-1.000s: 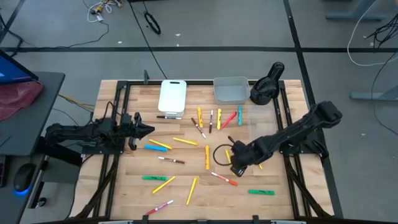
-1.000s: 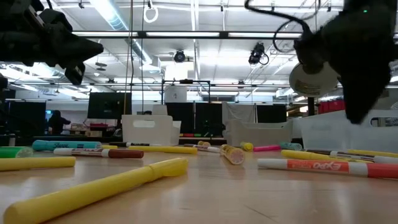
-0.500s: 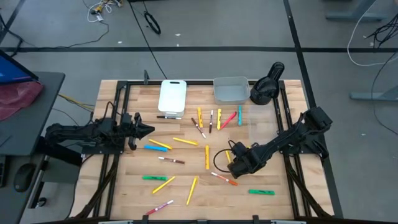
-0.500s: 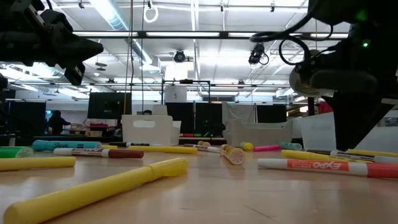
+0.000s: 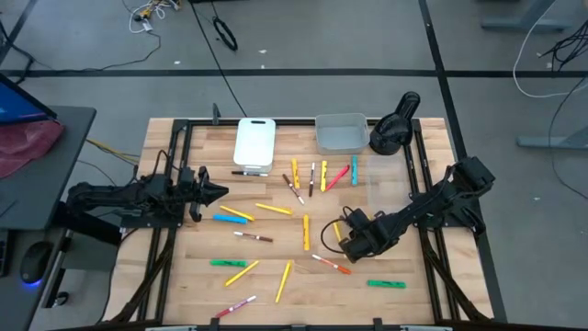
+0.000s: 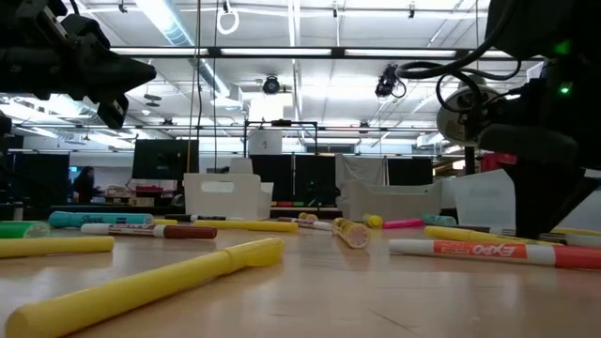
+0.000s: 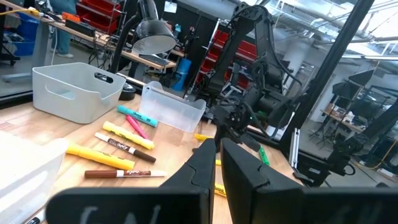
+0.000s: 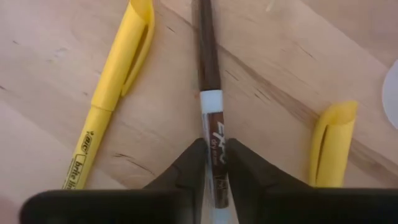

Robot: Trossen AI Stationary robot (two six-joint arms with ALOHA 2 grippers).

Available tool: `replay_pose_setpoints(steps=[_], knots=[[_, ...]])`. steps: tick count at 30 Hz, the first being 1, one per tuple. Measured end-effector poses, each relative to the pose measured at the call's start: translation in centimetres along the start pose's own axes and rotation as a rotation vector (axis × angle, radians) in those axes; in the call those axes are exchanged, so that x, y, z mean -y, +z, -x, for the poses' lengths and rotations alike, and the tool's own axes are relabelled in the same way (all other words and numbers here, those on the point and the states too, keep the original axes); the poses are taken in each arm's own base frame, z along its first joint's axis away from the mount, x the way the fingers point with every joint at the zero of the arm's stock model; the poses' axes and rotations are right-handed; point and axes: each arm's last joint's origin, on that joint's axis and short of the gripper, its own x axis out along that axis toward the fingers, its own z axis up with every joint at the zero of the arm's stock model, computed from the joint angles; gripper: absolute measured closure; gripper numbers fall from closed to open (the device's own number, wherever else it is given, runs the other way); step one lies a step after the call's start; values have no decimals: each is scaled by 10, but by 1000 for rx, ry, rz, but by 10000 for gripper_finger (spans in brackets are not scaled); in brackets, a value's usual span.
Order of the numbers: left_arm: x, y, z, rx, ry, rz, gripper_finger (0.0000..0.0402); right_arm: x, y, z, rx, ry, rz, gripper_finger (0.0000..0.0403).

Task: Pick & Place Markers
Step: Put the brown marker pen into the white bin

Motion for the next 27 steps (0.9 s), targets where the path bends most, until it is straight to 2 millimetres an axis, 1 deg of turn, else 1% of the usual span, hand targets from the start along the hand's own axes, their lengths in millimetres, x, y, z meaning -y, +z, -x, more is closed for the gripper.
replay_pose_setpoints(steps=[5,8,11,13,18,22,27], knots=[[0,0,0,0,0,0,372,-1,-8,2,24,6,51,381],[0,0,0,-1,0,-12,372,0,-13,5,57,20,65,387],[0,-1,0,-5,2,-17,372,2,-19,16,94,60,59,387],[0,1,0,7,-2,-52,372,3,-22,27,116,107,47,387],[3,7,-1,71,-31,-84,372,3,-23,51,302,227,31,387],[8,10,-6,90,-88,-113,372,-10,-22,64,467,360,101,387],[17,6,-20,75,-142,-170,371,-34,-13,80,666,507,223,387]])
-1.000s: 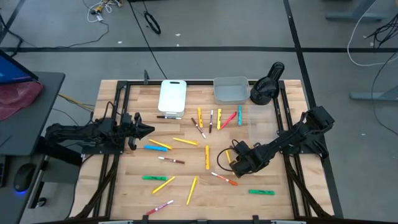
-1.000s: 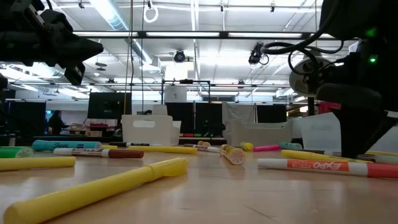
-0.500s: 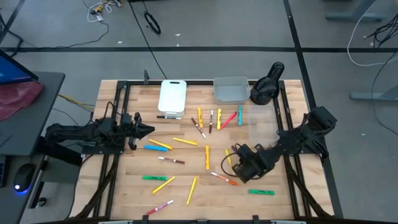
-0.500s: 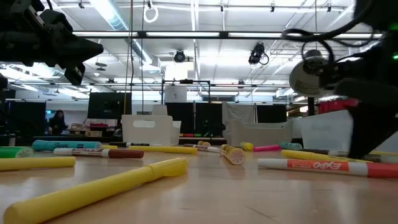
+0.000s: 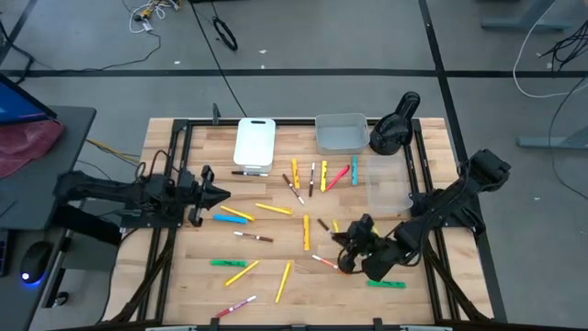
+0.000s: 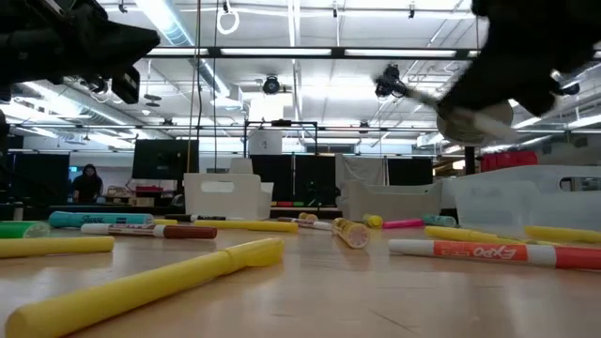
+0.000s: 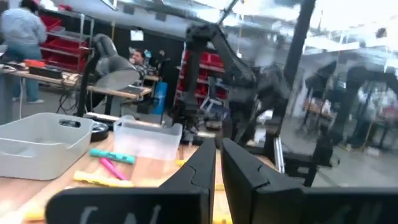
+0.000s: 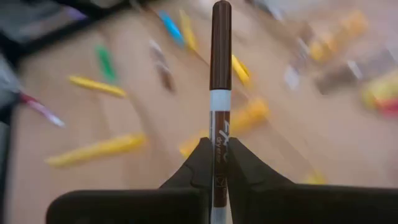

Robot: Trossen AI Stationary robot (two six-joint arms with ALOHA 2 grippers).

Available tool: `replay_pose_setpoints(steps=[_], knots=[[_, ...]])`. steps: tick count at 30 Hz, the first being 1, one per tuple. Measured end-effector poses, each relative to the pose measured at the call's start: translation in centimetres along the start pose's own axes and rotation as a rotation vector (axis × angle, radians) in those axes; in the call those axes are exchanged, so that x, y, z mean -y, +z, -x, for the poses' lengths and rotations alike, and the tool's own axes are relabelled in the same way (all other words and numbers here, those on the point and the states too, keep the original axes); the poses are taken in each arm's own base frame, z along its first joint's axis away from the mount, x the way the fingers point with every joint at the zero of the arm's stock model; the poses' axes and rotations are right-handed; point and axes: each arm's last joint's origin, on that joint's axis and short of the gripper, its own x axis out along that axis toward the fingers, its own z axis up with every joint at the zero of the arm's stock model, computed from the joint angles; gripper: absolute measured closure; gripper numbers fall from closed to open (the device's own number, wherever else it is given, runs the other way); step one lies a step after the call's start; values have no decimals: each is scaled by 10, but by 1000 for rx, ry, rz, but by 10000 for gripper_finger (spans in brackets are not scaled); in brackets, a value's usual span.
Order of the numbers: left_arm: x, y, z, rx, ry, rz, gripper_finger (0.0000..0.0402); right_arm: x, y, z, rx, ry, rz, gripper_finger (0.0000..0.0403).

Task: Pick & Place Markers
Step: Put the brown marker pen into the white bin

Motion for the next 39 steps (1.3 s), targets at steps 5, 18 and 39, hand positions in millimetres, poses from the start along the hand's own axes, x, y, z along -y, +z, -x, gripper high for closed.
replay_pose_setpoints(steps=[5,18,39], knots=[[7,-9,-17,-10,-19,-62,358,-15,23,-4,175,93,109,387],[35,-22,-117,-172,-58,-112,182,-15,55,-13,352,90,200,387],[73,-27,-217,52,-61,-133,201,-15,54,-12,357,84,220,382]])
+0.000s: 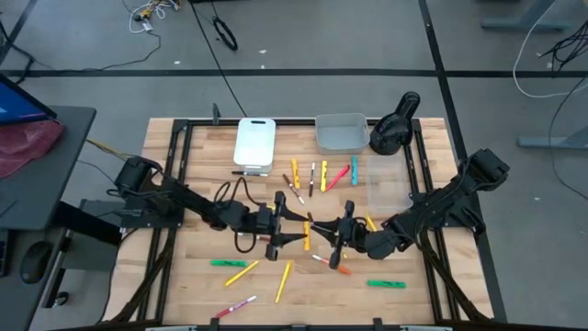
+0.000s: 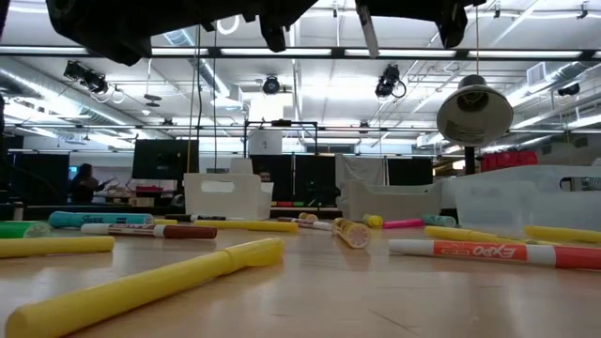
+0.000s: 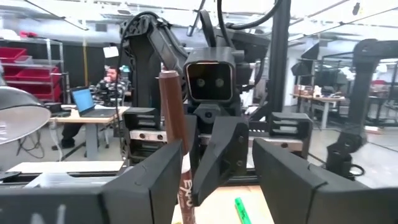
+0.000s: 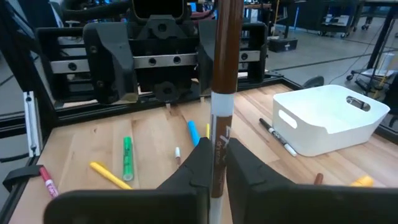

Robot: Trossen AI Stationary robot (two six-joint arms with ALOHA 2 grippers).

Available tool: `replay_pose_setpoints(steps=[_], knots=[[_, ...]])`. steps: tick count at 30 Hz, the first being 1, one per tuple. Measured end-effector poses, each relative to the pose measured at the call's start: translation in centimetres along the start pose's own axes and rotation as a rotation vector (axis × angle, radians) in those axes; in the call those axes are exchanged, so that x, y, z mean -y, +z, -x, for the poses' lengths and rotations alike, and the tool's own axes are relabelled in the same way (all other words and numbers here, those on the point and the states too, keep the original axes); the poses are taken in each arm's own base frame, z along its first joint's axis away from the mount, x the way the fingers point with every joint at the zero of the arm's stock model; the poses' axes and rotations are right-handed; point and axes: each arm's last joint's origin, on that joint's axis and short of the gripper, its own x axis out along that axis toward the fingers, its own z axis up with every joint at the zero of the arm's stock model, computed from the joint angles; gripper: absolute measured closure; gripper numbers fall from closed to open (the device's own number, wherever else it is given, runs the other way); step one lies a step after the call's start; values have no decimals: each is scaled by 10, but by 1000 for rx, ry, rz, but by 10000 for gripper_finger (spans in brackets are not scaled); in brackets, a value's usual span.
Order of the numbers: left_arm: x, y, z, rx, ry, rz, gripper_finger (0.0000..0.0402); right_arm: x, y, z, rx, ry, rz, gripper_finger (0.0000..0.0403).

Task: Pick & Place Markers
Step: Put the brown marker pen into the white bin

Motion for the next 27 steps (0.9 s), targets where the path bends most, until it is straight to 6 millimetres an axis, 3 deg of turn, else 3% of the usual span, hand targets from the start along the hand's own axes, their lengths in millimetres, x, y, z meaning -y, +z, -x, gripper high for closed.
replay_pose_setpoints(steps=[12,23,27], knots=[[-5,-7,0,-61,93,27,207,-1,0,0,-4,28,1,381],[-1,3,-14,-67,-25,28,207,-2,0,0,-7,40,-2,381],[0,5,-19,-71,-23,25,226,-2,0,0,-7,38,-2,380]])
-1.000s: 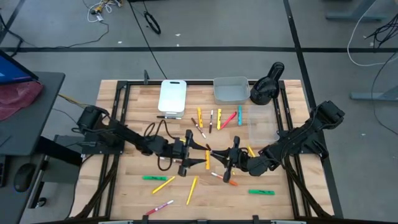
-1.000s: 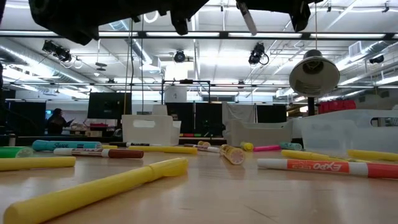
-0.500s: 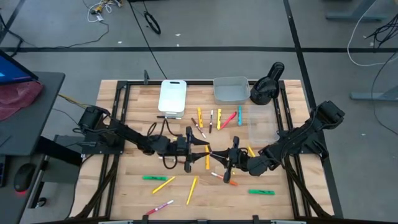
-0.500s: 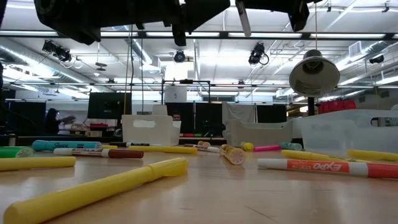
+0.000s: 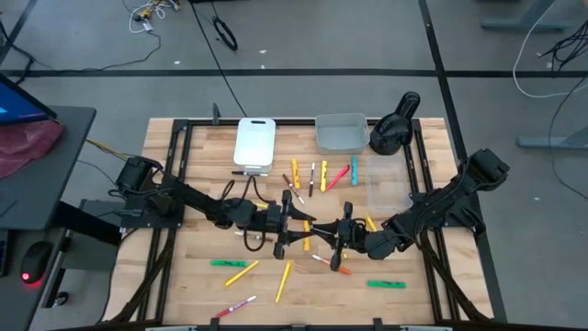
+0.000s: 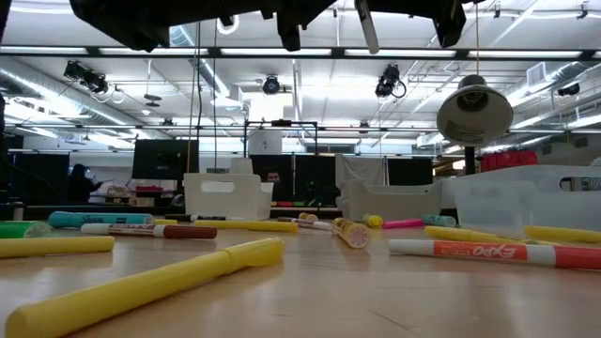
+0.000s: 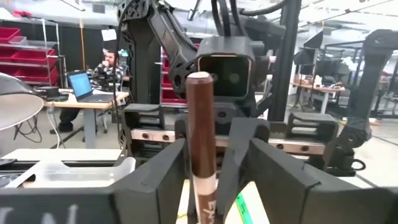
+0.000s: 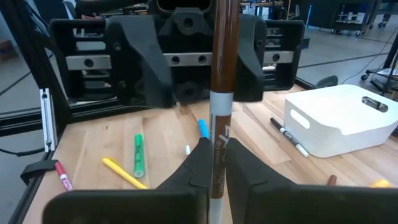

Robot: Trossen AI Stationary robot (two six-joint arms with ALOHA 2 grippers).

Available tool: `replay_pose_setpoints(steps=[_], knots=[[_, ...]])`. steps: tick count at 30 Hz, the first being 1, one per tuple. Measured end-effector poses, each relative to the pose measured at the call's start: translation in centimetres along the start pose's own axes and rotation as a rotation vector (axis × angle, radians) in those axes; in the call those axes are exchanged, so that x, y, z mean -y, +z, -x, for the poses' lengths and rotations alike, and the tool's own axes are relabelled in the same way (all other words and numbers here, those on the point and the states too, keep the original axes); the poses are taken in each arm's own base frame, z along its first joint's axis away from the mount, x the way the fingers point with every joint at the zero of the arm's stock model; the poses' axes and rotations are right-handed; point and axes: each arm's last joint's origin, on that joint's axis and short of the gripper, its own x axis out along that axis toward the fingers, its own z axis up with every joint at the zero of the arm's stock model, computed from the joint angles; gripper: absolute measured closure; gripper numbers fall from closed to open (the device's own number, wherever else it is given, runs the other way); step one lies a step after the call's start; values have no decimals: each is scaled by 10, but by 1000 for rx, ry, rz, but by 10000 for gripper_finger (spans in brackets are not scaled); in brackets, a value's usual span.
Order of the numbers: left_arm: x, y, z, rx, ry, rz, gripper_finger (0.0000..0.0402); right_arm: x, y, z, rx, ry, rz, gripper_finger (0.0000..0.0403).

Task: Pick & Place Markers
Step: Put the brown marker pen into the white bin

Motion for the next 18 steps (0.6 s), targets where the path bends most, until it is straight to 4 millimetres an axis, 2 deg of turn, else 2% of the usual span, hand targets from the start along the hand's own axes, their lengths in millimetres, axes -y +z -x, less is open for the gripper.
replay_pose_setpoints(steps=[3,9,14,18], knots=[[0,-1,0,-10,1,-2,261,0,0,0,-1,0,1,380],[0,-3,0,-33,2,-3,357,0,-1,0,-10,13,-1,365],[1,-2,2,-79,9,-28,358,0,-4,0,-36,10,3,320],[1,13,10,-150,130,-90,358,1,-7,1,-61,5,16,287]])
